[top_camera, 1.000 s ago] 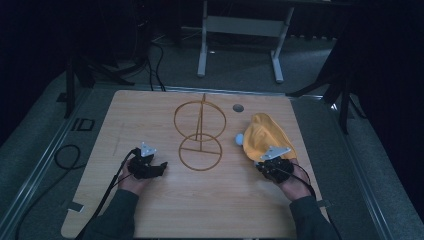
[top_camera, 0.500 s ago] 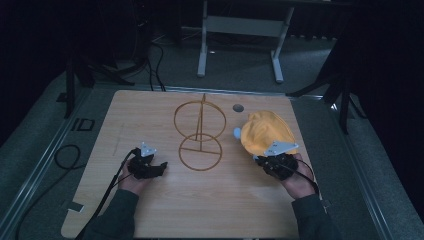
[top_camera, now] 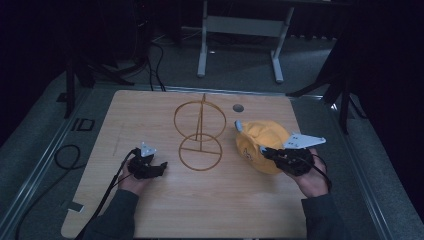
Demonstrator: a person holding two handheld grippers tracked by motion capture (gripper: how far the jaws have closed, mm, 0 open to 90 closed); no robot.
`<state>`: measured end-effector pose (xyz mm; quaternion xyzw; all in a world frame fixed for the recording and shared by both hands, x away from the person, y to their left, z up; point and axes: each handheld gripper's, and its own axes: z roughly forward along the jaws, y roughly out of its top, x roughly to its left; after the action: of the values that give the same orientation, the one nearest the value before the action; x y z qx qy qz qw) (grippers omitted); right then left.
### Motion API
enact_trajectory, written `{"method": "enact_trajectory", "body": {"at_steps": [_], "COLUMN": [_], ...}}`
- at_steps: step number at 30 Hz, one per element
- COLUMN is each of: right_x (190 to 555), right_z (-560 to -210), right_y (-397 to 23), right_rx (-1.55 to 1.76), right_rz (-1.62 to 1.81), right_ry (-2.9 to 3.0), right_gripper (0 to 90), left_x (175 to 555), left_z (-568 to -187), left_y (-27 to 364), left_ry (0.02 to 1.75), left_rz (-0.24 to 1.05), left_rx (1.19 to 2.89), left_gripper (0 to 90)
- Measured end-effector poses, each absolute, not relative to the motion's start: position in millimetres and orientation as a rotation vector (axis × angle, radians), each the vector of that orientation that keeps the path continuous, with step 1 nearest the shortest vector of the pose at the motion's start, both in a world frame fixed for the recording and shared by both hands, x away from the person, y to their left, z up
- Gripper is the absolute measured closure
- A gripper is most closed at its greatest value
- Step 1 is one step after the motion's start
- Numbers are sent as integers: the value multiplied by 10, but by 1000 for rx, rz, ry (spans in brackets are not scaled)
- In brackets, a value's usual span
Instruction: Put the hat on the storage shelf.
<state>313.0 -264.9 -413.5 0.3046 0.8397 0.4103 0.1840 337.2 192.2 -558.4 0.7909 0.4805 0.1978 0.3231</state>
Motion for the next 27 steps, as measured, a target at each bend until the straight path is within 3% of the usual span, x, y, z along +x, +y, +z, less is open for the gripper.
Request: {"method": "enact_trajectory", "body": {"at_steps": [13, 27], "right_x": [3086, 3150], "right_z": [-4248, -4024], "right_y": [-2904, -2743], "right_rx": [940, 860], "right_rz": [956, 926], "right_ry": [2367, 2429], "right_gripper": [754, 715], "left_x": [3373, 3374], "left_z": [-5585, -5585], "left_y": [1921, 1922], "left_ry": [1261, 1260], "left_rz": [520, 519], "left_rx": [2076, 2076], "left_gripper": [354, 354]}}
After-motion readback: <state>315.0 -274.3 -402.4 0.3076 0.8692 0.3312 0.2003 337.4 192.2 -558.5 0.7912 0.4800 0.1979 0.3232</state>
